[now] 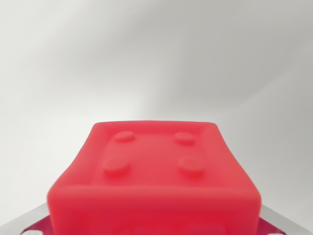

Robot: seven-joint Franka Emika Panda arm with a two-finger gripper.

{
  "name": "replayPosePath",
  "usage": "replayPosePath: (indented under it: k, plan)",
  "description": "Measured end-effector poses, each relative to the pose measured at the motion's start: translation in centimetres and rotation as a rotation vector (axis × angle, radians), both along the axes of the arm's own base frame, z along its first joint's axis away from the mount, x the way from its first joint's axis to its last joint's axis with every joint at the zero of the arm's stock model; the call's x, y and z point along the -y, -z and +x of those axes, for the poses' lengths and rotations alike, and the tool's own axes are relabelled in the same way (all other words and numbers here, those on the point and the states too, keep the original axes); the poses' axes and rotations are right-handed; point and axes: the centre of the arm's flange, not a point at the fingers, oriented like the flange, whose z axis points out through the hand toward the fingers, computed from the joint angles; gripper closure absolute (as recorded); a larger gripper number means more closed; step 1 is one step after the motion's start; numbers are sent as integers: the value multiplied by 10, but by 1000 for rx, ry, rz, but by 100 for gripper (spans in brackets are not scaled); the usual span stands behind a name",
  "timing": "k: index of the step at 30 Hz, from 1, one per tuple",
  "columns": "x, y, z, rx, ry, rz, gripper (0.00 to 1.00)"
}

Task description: Destack cube

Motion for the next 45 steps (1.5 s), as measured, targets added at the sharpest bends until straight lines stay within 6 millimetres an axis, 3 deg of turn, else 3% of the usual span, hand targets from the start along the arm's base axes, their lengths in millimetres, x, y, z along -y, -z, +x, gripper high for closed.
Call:
replayPosePath:
  k: [9, 16, 28, 45]
  plan:
    - [10, 7, -6, 4, 11, -1, 100]
    - [9, 34, -8, -3, 10, -1, 100]
    - [9, 62, -7, -1, 10, -1, 100]
    - [9, 82, -7, 0, 10, -1, 100]
